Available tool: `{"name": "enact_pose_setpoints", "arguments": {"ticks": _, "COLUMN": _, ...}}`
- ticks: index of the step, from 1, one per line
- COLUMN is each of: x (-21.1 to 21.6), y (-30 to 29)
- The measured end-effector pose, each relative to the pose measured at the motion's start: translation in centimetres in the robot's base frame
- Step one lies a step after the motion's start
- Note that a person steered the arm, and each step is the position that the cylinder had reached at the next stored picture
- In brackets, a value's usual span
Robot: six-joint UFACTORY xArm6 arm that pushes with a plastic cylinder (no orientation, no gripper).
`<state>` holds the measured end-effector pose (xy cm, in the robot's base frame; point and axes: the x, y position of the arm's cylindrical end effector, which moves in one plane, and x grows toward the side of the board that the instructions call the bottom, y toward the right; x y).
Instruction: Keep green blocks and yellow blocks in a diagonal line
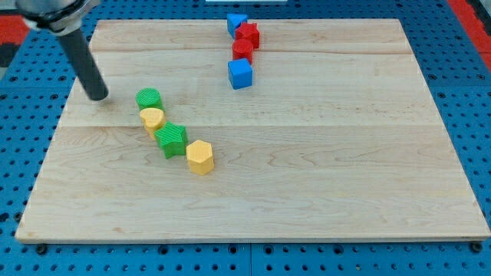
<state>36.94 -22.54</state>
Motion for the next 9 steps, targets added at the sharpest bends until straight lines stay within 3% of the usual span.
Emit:
{"name": "enact_pose_setpoints", "arguments": {"ticks": 2, "x": -3.0, "y": 7.8}}
{"name": "enact_pose_setpoints", "arguments": {"ticks": 4, "x": -1.1, "y": 6.2}}
{"name": "enact_pose_setpoints", "arguments": {"ticks": 6, "x": -0.9, "y": 11.9}}
{"name": "enact_pose_setpoints", "arguments": {"ticks": 9, "x": 2.3, "y": 8.6}}
